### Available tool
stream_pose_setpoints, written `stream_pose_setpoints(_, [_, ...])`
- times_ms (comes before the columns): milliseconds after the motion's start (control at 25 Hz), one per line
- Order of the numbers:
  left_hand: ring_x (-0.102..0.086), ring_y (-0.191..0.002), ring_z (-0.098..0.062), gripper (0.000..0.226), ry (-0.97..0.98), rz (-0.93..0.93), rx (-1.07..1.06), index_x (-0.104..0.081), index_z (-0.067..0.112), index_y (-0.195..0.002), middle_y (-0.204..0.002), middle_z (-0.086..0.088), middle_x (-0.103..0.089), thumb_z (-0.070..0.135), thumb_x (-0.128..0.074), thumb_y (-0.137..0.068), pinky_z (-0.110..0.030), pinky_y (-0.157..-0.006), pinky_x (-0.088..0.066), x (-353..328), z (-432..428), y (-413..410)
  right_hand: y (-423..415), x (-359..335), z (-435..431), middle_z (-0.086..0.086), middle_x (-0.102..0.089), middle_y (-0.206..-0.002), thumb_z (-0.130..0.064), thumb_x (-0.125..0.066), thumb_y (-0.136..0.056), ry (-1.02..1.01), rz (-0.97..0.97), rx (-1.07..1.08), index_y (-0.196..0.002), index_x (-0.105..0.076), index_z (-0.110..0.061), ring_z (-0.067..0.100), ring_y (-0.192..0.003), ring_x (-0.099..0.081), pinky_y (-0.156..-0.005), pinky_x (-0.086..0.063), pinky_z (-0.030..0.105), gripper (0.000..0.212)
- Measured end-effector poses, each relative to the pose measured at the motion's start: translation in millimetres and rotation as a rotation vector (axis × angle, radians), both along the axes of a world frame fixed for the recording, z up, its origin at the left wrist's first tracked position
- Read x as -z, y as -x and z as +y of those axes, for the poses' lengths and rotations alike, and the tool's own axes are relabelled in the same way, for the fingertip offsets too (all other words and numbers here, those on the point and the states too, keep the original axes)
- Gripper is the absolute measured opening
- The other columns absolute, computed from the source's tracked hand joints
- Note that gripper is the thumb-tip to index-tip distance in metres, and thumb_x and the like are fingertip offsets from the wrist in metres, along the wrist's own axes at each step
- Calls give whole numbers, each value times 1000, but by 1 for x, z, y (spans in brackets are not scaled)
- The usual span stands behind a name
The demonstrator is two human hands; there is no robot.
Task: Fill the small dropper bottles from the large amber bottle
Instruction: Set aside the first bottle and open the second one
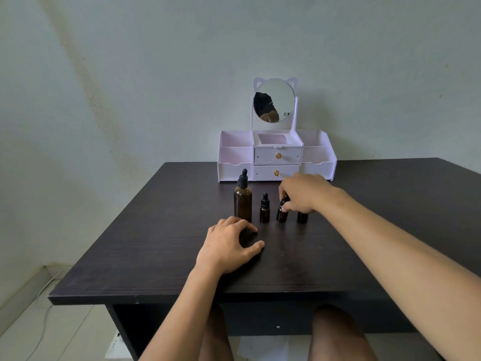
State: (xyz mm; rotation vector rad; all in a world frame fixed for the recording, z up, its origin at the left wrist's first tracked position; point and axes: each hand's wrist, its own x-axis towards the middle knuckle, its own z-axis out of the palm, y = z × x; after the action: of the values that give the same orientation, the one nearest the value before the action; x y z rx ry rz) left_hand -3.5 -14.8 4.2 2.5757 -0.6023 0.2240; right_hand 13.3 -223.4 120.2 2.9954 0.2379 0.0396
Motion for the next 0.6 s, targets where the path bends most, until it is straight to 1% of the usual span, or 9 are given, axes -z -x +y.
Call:
stream_pose_setpoints(120, [-46,-123,-11,53,-1,-12,-10,-60,42,-119,-129,14,-54,75,-55,-78,-36,-108,-35,1,0,-1,14,-17,11,-3,-65,-102,-44,-76,-83,-97,48,-46,-102,-70,-26,20,-92,-60,-68,-45,32,26])
stream_pose_setpoints(240, [-45,-124,-9,66,-6,-4,-7,-60,44,-125,-131,16,-53,82,-55,-73,-35,-108,-32,1,0,2,27,-21,30,-5,-64,-90,-49,-76,-82,-77,86,-110,-98,-71,-24,18,-85,-60,-69,-48,33,30])
stream_pose_setpoints(360, [-42,-127,-9,77,-29,2,6,-62,41,-129,-135,18,-52,89,-50,-69,-37,-110,-31,1,0,1,33,-9,46,-1,-71,-89,-54,-74,-80,-43,116,-142,-95,-74,-19,19,-80,-64,-70,-53,34,38])
stream_pose_setpoints(480, [-41,-128,-9,69,-38,10,27,-68,42,-122,-136,19,-52,87,-46,-74,-38,-109,-31,1,0,-2,37,-2,52,1,-69,-97,-56,-73,-80,-51,103,-122,-98,-73,-20,21,-81,-63,-68,-51,34,41])
stream_pose_setpoints(560, [-41,-128,-9,62,-31,7,22,-70,40,-118,-136,19,-52,82,-50,-78,-37,-108,-30,2,0,-3,40,-2,52,0,-65,-100,-64,-67,-81,-39,66,-103,-100,-69,-21,23,-86,-61,-71,-48,34,47])
stream_pose_setpoints(600, [-41,-128,-10,60,-29,8,15,-71,37,-117,-136,18,-52,80,-52,-79,-37,-109,-30,2,0,-3,42,0,52,-1,-62,-99,-69,-62,-81,-26,31,-91,-98,-66,-22,24,-88,-60,-73,-46,36,50])
